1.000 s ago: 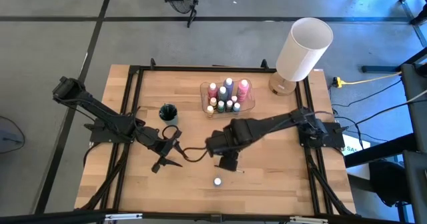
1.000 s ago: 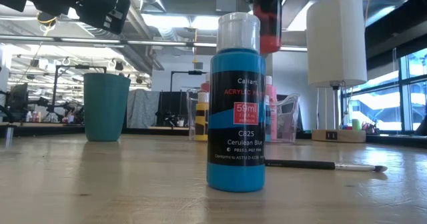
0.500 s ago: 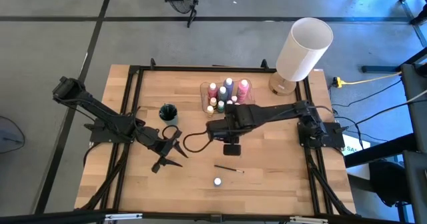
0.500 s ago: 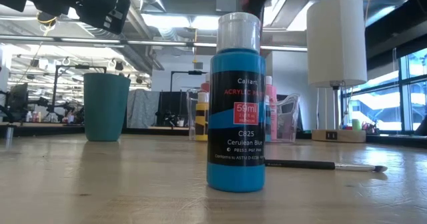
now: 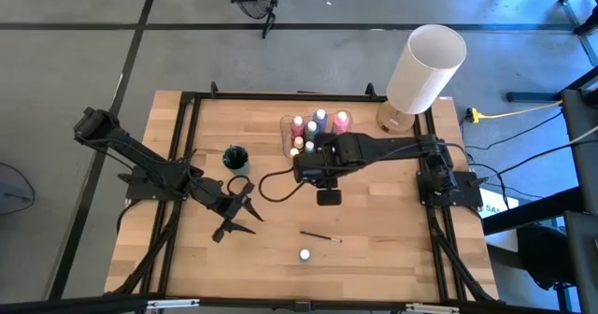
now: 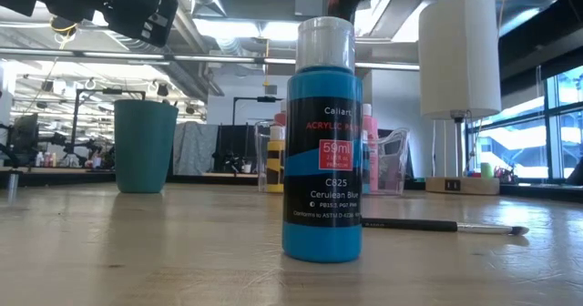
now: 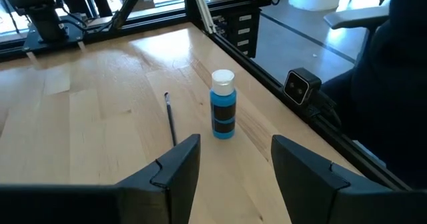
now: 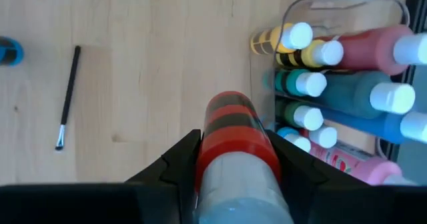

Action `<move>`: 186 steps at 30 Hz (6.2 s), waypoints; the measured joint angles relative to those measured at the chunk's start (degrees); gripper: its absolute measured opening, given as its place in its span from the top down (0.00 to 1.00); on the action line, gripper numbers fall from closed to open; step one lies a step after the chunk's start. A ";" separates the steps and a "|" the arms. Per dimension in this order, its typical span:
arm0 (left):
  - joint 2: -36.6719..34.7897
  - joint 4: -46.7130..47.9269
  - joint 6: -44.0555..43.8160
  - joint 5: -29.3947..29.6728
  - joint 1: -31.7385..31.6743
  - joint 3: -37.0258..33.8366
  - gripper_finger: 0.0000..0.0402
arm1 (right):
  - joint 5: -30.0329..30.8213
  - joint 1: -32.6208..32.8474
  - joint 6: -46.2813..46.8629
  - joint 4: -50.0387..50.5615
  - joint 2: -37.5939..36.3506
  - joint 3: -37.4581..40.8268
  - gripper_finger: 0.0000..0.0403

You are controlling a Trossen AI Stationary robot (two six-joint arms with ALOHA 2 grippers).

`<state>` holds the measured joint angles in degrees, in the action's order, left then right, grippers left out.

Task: Pick & Place Paint Supplies
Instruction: Put the red paint bottle into the transparent bin

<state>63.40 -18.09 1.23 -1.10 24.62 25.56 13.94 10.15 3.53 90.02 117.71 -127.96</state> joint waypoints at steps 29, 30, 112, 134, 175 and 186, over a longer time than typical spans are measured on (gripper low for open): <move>0.00 -0.08 0.00 0.00 0.01 0.00 0.55 | -5.14 1.23 1.28 -0.01 -9.51 1.39 0.66; 0.00 -0.05 0.00 -0.01 0.01 0.00 0.55 | -5.14 1.27 1.73 -0.02 -10.73 2.34 0.66; 0.00 -0.09 0.00 -0.02 0.01 0.09 0.55 | -5.70 -17.01 1.45 -12.24 -19.15 31.07 0.64; 0.00 -0.09 0.00 -0.02 0.02 0.00 0.55 | -7.09 -26.05 -3.11 -24.86 -19.15 44.84 0.64; 0.01 -0.11 0.00 -0.01 0.01 0.00 0.55 | -10.80 -28.85 -2.45 -31.14 -10.27 48.94 0.64; 0.00 -0.09 0.00 -0.02 0.02 0.00 0.55 | -12.88 -28.85 -1.37 -30.80 -10.10 49.00 0.63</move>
<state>63.40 -18.18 1.23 -1.12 24.64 25.56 1.06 -18.70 2.15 59.22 107.61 -78.96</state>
